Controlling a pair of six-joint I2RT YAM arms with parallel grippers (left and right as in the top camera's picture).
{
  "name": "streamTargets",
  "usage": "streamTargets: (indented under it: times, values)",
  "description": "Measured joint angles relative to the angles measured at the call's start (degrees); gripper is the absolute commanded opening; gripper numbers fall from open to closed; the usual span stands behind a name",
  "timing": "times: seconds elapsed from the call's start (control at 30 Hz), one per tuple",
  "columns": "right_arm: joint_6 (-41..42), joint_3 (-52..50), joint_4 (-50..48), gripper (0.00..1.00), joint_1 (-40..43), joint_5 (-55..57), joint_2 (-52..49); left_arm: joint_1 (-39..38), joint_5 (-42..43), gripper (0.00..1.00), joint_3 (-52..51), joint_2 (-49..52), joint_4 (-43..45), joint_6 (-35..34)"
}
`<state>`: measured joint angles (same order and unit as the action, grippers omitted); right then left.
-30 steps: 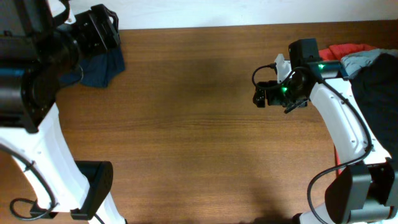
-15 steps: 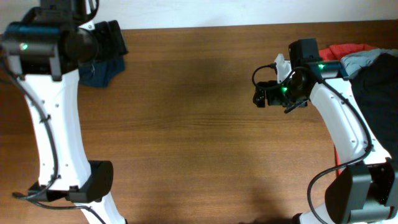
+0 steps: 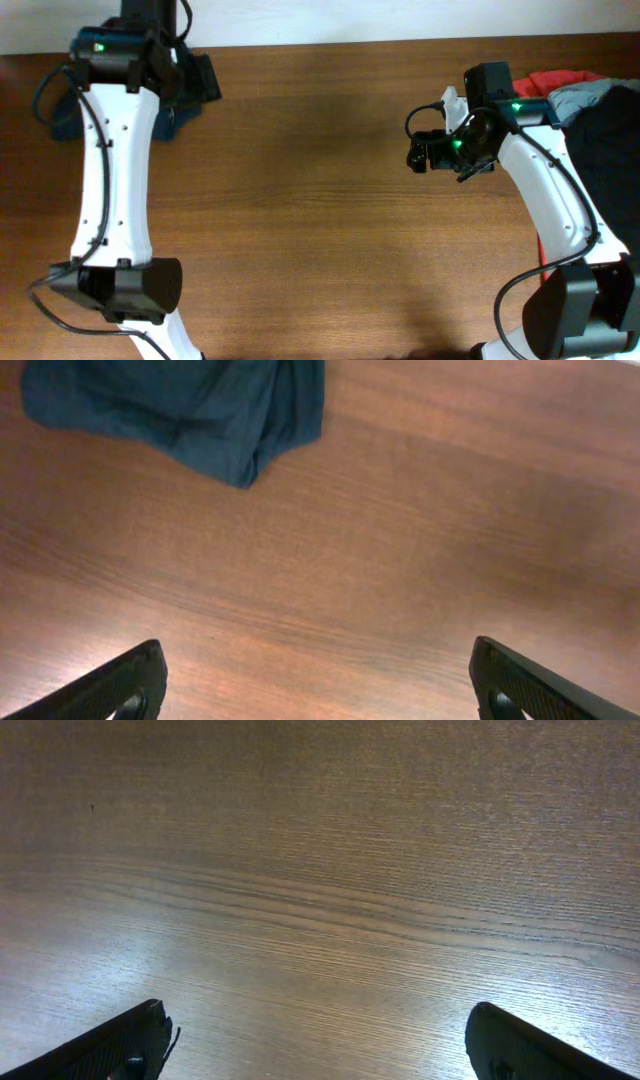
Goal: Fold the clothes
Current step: 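Raise the left gripper above the placed shorts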
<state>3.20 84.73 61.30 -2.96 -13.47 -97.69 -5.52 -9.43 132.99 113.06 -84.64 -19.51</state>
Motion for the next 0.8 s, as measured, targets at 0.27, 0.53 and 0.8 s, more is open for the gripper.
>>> streamTargets:
  times: [0.27,0.53,0.8]
  values:
    - [0.00,0.00,0.00,0.99,0.00,0.00,-0.02,0.00,-0.04,0.99,-10.21,0.00,4.72,-0.02]
    - [0.02,0.00,0.00,0.99,0.00,0.00,-0.02,0.00,0.63,0.99,-14.29,0.00,5.64,0.00]
    - [0.00,0.00,0.00,0.99,0.00,0.00,-0.02,0.00,0.66,0.99,-14.29,0.00,5.66,0.00]
